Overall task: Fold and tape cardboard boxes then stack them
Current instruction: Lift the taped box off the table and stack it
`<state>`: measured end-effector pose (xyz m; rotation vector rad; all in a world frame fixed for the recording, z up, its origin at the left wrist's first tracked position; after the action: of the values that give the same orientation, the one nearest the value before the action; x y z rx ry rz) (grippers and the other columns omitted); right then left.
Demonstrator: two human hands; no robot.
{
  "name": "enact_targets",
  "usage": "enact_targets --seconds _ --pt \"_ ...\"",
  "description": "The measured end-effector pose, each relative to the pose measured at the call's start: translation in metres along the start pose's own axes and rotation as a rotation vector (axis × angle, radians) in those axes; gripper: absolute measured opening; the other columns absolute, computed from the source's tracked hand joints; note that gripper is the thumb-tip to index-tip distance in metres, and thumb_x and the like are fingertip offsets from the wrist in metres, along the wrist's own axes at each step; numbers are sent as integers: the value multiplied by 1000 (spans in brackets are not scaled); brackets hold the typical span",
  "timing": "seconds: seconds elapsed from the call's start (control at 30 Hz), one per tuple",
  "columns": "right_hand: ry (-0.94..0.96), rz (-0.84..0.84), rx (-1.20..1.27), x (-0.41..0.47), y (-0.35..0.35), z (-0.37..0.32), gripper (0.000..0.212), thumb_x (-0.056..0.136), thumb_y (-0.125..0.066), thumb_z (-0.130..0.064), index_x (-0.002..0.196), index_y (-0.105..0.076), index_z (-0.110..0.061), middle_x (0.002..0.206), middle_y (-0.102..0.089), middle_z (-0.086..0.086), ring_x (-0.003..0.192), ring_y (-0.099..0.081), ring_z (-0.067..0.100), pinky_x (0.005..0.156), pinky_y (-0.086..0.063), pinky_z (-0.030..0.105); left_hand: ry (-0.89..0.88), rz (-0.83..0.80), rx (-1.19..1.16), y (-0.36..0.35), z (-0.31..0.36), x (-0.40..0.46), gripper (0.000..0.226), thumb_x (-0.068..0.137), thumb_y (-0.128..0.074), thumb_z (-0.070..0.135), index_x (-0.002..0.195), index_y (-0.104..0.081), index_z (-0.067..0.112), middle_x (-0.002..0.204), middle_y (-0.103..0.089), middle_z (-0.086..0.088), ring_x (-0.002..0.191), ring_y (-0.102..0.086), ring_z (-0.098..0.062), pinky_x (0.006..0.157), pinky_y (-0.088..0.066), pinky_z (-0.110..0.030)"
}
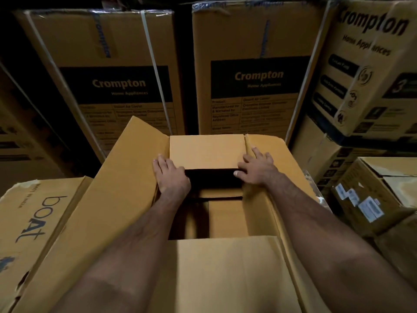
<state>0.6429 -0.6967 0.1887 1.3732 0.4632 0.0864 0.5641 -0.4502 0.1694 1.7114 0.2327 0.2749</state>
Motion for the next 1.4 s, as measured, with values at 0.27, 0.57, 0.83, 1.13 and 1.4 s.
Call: enact_targets --seconds 0.27,0.57,0.83,1.13,1.4 --pt "-83 150 277 -70 -16 -5 65 101 -37 -60 158 -28 -29 168 -14 5 155 -9 27 123 -9 55 -4 -89 -53 29 -27 -33 56 98 -45 51 148 -40 24 163 -10 -23 151 -4 -42 122 -1 -54" --pt "-880 47 680 -189 -31 31 94 89 -44 -77 158 -23 -17 159 -29 20 142 -33 43 113 -33 56 446 -42 -245 59 -123 -112 91 91 -62 51 156 -17 7 158 -23 -26 144 -29 -42 115 -28 -54" --pt "-677 403 463 -257 39 -24 26 93 -63 -24 116 -60 -13 106 -62 9 93 -63 27 77 -56 38 231 128 -429 128 -126 -176 16 98 -57 15 109 -55 3 88 -59 -8 65 -57 -19 51 -46 -29" --pt "-352 362 763 -293 78 -58 48 95 -64 -16 140 -49 -20 129 -56 6 107 -57 24 81 -51 37 -17 -82 -790 148 -111 -191 18 94 -61 11 112 -63 8 103 -66 -12 93 -65 -26 79 -58 -38" --pt "-139 198 1063 -297 39 -80 41 101 -53 -48 129 -64 -20 123 -58 0 112 -57 25 88 -45 37 -60 -595 -997 114 -67 -234 68 98 -48 60 149 -41 17 149 -42 -11 136 -42 -35 101 -40 -45"
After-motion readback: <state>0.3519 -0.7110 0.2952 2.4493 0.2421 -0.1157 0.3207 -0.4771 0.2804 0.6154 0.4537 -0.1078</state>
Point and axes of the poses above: each hand's wrist, its own x-axis towards the middle knuckle, its own y-axis out of the back of the hand, z = x × y, the point moved 1 cm from there along x, towards the middle knuckle
